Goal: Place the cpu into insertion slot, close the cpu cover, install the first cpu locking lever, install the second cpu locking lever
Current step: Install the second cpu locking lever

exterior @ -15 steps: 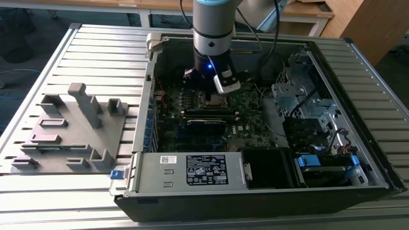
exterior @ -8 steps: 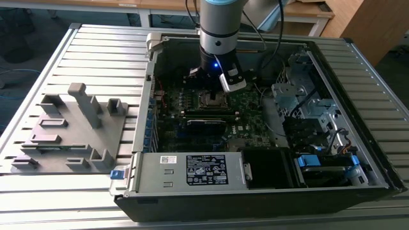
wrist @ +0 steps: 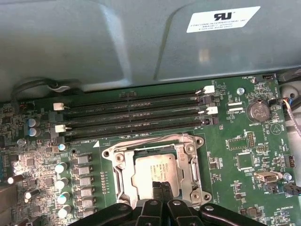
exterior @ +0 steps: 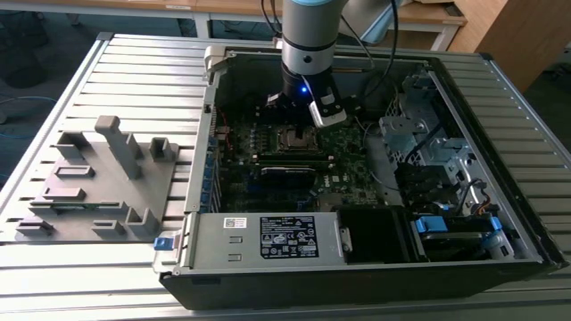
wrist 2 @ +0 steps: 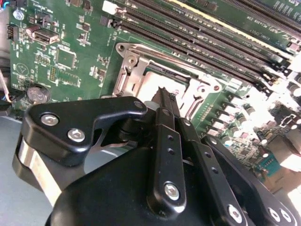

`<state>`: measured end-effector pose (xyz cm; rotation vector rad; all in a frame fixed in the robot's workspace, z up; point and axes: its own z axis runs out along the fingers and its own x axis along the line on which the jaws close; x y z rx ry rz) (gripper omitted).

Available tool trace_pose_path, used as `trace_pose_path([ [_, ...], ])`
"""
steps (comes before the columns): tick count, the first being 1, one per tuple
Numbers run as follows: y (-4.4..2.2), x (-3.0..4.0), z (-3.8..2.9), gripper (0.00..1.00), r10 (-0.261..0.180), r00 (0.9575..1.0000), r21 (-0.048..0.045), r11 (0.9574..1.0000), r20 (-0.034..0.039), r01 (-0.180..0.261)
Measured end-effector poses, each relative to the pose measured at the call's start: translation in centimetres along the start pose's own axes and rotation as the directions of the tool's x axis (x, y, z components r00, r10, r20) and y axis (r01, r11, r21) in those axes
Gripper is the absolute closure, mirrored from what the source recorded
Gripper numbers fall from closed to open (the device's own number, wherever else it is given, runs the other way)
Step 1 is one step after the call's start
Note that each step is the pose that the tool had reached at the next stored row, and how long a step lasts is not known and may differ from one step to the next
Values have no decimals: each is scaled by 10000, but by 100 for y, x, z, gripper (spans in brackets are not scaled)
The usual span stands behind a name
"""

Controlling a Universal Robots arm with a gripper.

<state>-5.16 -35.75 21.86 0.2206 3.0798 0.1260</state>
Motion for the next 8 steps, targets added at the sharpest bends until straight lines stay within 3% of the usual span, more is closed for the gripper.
trace_pose_path([
  [8,1,0,-3,90,0,10000,6,10000,1,0],
])
